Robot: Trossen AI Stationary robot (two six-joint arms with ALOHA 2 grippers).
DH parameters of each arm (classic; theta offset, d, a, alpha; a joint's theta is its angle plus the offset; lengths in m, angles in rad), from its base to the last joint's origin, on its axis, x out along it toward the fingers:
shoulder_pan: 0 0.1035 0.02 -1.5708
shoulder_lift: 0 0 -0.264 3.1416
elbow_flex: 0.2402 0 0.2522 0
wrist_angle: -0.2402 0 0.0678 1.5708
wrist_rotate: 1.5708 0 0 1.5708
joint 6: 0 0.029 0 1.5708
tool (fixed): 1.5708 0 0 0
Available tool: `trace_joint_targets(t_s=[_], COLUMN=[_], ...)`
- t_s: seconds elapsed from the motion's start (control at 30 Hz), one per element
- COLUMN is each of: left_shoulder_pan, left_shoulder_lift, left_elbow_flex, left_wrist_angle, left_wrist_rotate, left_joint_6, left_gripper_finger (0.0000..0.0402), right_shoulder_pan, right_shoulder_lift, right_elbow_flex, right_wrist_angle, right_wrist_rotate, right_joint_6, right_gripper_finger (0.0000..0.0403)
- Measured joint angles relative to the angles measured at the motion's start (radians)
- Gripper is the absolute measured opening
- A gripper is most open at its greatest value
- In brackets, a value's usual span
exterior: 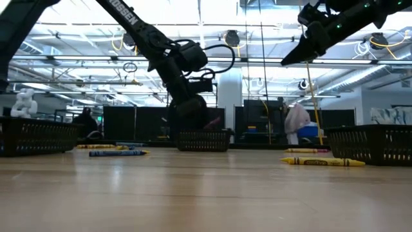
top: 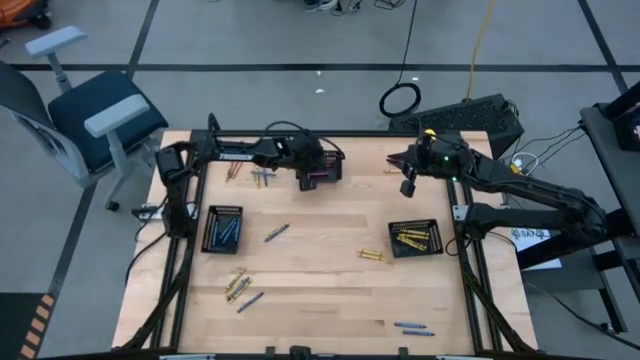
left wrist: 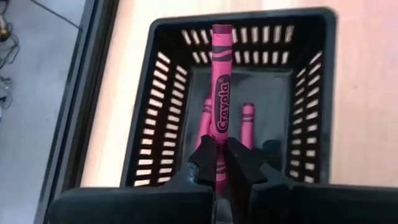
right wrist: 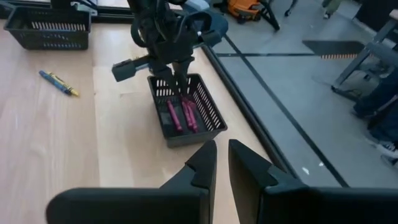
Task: Sort crayons
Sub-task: Put the red crayon into the top black bin, then put the yellow crayon into the bottom right black bin
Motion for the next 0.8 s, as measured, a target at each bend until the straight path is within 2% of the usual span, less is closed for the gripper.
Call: trace_joint_targets(t_s=[0.2, 0.53, 0.7, 0.8], left_shoulder_pan=[0.004, 0.009, 0.01, 0.01], left_shoulder_lift=[0.0, 0.0, -0.027, -0.06], left_elbow_flex=[0.0, 0.0, 0.0, -0.007], left_wrist_angle=[-0.004, -0.059, -0.053, -0.044], left_wrist_rotate=[-0.014, -0.019, -0.089, -0.094], left_joint_6=[-0.004, -0.033, -0.057, -0.11], left_gripper_finger=[0.0021, 0.0102, 0.0103, 0.0097], right_shoulder_pan=[0.0, 0.0, 0.0, 0.0], right_shoulder_lift=[0.036, 0.113, 0.177, 0.22], right_elbow_flex=[0.0, 0.0, 0.0, 0.0], right_wrist_angle=[0.004, 0.075, 0.078, 0.078], right_wrist_rotate=[-0.001, -0.003, -0.003, -0.004], right_joint_6=[0.025, 0.055, 0.081, 0.102], right_gripper_finger=[0.0027, 0.0027, 0.0027, 0.0027])
